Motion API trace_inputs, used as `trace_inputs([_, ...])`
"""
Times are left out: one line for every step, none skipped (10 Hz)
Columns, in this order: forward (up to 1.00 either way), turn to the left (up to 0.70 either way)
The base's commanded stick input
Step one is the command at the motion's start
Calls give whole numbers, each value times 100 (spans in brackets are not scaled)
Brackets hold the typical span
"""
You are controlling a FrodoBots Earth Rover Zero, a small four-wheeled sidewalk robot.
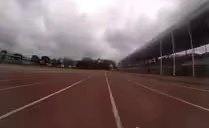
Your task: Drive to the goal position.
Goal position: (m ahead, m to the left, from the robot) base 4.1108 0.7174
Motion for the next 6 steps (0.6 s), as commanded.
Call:
trace_inputs([70,0])
trace_inputs([70,0])
trace_inputs([70,0])
trace_inputs([70,0])
trace_inputs([70,0])
trace_inputs([70,0])
